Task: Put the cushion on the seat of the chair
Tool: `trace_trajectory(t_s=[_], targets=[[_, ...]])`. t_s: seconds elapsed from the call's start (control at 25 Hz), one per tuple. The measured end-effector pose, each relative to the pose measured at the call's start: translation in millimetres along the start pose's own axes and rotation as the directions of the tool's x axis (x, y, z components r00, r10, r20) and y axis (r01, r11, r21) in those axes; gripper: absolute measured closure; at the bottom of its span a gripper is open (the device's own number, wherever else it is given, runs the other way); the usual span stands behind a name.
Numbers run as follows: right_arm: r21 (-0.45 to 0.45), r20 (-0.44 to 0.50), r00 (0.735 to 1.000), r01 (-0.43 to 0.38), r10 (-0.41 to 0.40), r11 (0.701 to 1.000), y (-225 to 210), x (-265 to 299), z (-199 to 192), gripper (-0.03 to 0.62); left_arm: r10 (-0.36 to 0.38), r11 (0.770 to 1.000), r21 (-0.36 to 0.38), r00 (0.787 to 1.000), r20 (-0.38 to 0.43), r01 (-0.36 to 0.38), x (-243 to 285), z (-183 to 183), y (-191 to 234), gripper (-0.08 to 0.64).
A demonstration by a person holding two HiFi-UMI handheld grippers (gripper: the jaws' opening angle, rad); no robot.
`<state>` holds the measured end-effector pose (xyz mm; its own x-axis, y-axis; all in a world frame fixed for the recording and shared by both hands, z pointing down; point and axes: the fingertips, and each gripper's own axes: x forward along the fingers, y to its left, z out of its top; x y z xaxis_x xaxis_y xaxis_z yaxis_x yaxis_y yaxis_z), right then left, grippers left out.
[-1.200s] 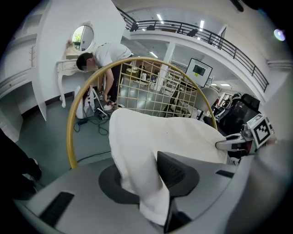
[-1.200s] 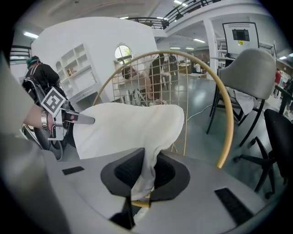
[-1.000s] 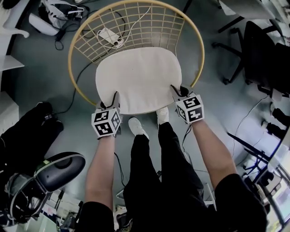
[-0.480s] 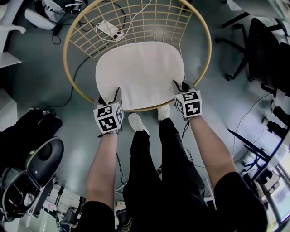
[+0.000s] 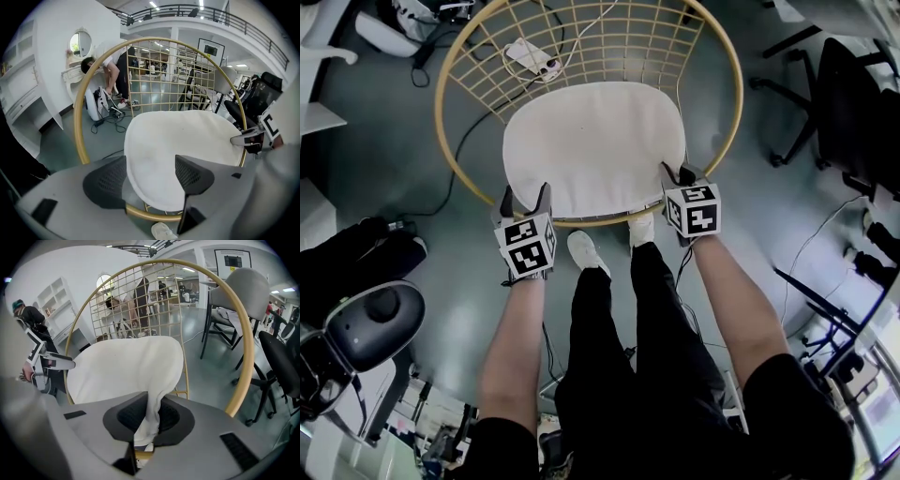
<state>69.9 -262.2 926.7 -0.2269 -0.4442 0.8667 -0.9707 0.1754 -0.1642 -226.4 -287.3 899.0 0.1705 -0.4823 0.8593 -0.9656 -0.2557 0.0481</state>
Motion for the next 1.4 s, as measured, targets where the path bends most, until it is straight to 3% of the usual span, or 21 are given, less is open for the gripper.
trace_trajectory(t_s=[0.2, 0.4, 0.44, 0.6, 0.76, 0.92, 1.08, 1.16, 1.24, 1.28, 1.32, 1.4], targets=[[0.012, 0.003, 1.0, 0.013, -0.013, 1.0, -1.1, 0.6, 0.0, 0.531, -0.026, 0.999, 0.036, 0.999, 0.048, 0.024, -10.6, 8.3, -9.5, 0.238], [0.018, -0.019, 0.998, 0.054, -0.054, 0.998, -6.0, -0.2, -2.0, 0.466, -0.064, 0.998, 0.025, 0.995, 0.081, 0.062, -23.5, 12.8, -16.6, 0.27], [0.026, -0.023, 0.998, 0.059, -0.058, 0.998, -7.4, -0.9, -2.0, 0.446, -0.074, 0.997, 0.021, 0.993, 0.088, 0.072, -26.7, 13.3, -17.9, 0.289], [0.02, -0.06, 0.997, 0.059, -0.058, 0.998, 0.4, 1.9, -2.5, 0.218, -0.092, 0.996, 0.017, 0.989, 0.117, 0.091, -40.5, 16.7, -17.3, 0.364], [-0.034, -0.085, 0.988, 0.125, -0.127, 0.992, 3.2, -6.6, -4.8, 0.181, -0.11, 0.994, 0.018, 0.985, 0.133, 0.108, -58.8, 18.0, -19.7, 0.419], [-0.044, -0.057, 0.988, 0.143, -0.146, 0.989, 8.4, -19.4, 3.1, 0.152, -0.131, 0.991, 0.03, 0.978, 0.162, 0.128, -77.8, 26.1, -22.2, 0.462], [-0.061, 0.044, 0.993, 0.114, -0.112, 0.992, 24.3, -43.2, 30.4, 0.178, -0.151, 0.988, 0.036, 0.972, 0.182, 0.147, -98.3, 32.8, -23.5, 0.487], [-0.043, 0.095, 0.993, 0.07, -0.066, 0.997, 36.9, -62.4, 47.0, 0.228, -0.163, 0.987, 0.042, 0.968, 0.191, 0.158, -112.2, 37.5, -25.4, 0.494], [-0.036, 0.148, 0.989, 0.031, -0.026, 0.999, 49.9, -87.5, 65.4, 0.348, -0.175, 0.984, 0.044, 0.963, 0.205, 0.17, -129.7, 45.1, -27.0, 0.503], [-0.038, 0.174, 0.985, 0.018, -0.011, 0.999, 57.0, -101.8, 74.4, 0.494, -0.182, 0.983, 0.044, 0.96, 0.214, 0.177, -140.2, 49.8, -27.3, 0.506], [-0.044, 0.198, 0.98, 0.006, 0.003, 0.999, 64.8, -116.9, 82.7, 0.577, -0.188, 0.982, 0.042, 0.956, 0.224, 0.183, -152.2, 54.7, -27.2, 0.509], [-0.064, 0.24, 0.97, -0.02, 0.035, 0.998, 83.8, -148.8, 97.6, 0.578, -0.198, 0.98, 0.043, 0.949, 0.246, 0.193, -180.6, 65.5, -25.9, 0.514]])
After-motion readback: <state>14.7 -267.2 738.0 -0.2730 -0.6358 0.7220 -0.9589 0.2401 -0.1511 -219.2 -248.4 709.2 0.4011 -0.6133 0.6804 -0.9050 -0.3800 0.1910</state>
